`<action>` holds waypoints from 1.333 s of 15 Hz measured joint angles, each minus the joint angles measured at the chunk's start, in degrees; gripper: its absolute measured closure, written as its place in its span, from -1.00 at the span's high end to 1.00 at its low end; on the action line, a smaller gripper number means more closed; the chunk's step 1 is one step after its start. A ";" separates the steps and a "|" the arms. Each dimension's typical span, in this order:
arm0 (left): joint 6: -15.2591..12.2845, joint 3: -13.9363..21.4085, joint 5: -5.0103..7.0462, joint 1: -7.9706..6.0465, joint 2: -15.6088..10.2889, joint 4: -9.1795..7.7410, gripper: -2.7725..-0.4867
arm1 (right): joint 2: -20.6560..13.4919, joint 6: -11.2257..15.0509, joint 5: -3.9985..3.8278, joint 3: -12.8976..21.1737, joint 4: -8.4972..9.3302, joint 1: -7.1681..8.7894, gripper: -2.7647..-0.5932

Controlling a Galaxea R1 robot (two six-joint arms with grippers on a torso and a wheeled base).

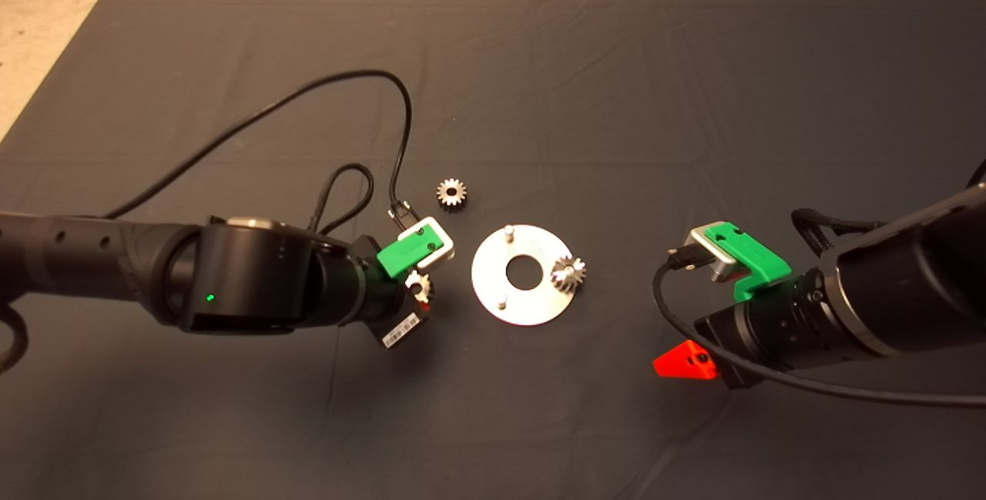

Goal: Install three planetary gears onto the carrier pins

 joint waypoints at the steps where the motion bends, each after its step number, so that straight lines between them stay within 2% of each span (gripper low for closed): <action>1: -0.13 0.17 0.01 -0.47 0.35 -0.87 -0.72 | 0.00 0.00 0.00 0.00 0.00 0.02 0.61; 4: -1.80 1.71 0.06 -0.61 1.79 -1.12 -0.72 | 0.00 -0.02 -0.05 0.00 0.09 0.56 0.61; 6: -2.95 2.54 0.01 -0.61 3.79 -1.20 -0.72 | 0.00 -0.02 0.00 0.00 0.09 1.57 0.61; 10: -4.67 2.55 -0.02 -0.60 8.18 -1.25 -0.72 | 0.00 -0.02 -0.02 0.00 0.34 1.76 0.61; 13: -4.76 2.55 0.04 -0.61 8.62 -1.25 -0.72 | -0.02 -0.20 -0.05 0.00 0.89 1.77 0.61; 20: -4.76 2.38 0.06 -0.61 8.63 -1.30 -0.72 | 0.00 -0.39 -0.11 0.00 0.89 1.56 0.61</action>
